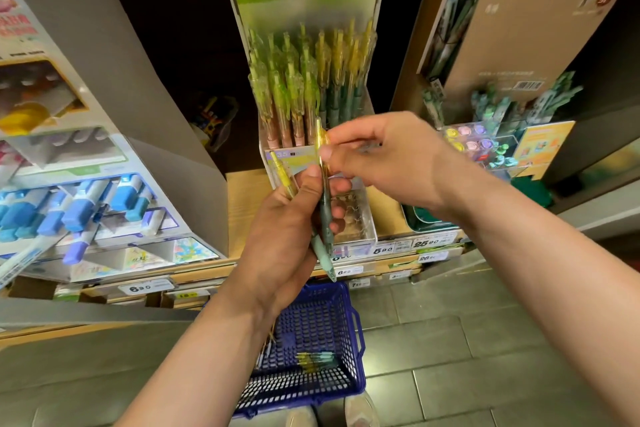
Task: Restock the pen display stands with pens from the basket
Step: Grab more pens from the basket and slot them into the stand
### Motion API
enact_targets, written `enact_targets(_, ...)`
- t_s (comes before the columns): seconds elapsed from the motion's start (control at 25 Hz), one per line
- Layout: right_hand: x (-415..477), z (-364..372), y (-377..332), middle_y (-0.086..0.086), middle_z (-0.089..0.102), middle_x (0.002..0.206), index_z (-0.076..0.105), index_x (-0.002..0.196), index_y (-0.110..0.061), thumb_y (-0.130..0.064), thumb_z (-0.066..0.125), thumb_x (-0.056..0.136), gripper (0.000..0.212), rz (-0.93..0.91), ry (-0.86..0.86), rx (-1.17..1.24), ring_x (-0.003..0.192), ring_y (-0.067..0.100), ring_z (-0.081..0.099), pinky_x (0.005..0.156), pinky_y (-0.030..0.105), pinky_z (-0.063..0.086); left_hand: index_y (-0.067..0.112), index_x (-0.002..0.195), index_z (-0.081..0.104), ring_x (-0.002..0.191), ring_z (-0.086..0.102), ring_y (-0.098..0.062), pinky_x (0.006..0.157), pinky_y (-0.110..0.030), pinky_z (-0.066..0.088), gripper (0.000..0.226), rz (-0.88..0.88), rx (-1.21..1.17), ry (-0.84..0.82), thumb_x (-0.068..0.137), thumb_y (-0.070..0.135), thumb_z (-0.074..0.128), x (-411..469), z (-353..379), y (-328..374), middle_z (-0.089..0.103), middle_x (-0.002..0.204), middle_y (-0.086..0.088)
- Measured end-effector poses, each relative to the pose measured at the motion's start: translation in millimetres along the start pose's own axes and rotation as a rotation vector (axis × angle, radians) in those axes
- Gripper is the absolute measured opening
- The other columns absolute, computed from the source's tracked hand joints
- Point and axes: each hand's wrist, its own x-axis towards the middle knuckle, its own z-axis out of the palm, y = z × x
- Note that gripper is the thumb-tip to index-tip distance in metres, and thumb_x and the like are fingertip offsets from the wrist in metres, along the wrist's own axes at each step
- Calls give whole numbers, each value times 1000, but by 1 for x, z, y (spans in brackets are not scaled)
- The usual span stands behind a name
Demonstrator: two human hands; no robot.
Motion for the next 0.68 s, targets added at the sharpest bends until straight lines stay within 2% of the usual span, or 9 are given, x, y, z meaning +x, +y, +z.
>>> enact_targets(0.04,-2,3,3,-3,76,78,74,109,-16,-25,76,89,22,10,-35,86,63,2,67,63,13,51,17,94,78,63,56,-9,55,-21,47,35,6,11,-7,106,30,48,0,1,0,72,88,-2)
enact_targets(0.12,-4,7,7,0,73,75,72,110,-6,-17,76,89,24,33,-37,221,60,5,64,61,13,50,18,92,80,63,60,-11,55,-22,50,37,0,26,-11,105,32,49,-1,2,1,73,90,-5)
enact_targets(0.24,-4,3,6,1,75,81,75,103,-9,-14,77,88,16,78,49,301,68,9,68,67,22,58,15,107,76,59,62,-14,49,-22,50,38,-77,26,-3,103,41,49,-3,4,3,73,89,-8)
enact_targets(0.32,-1,-9,-3,4,78,80,74,94,-11,-7,74,89,5,54,144,430,75,16,74,71,27,62,12,115,66,46,49,-9,37,-18,39,43,-133,51,31,102,48,46,-4,3,4,68,81,-3)
enact_targets(0.4,4,-30,-16,3,78,78,74,86,-18,-3,71,91,15,-57,302,491,76,19,76,70,25,62,13,110,54,42,32,-7,32,-16,27,41,-172,64,59,103,52,45,-3,1,6,58,74,0)
enact_targets(0.52,14,-55,-29,0,77,77,71,83,-27,-13,73,91,16,-234,500,264,78,18,77,74,29,62,17,91,46,45,24,-8,32,-17,22,27,-197,16,52,104,40,42,-2,3,9,50,74,0)
enact_targets(0.68,26,-53,-27,-2,75,82,67,89,-26,-20,71,92,8,-288,545,21,77,14,76,79,36,62,17,86,43,49,23,-9,34,-17,23,12,-152,-73,-5,95,20,37,-2,5,11,47,76,0)
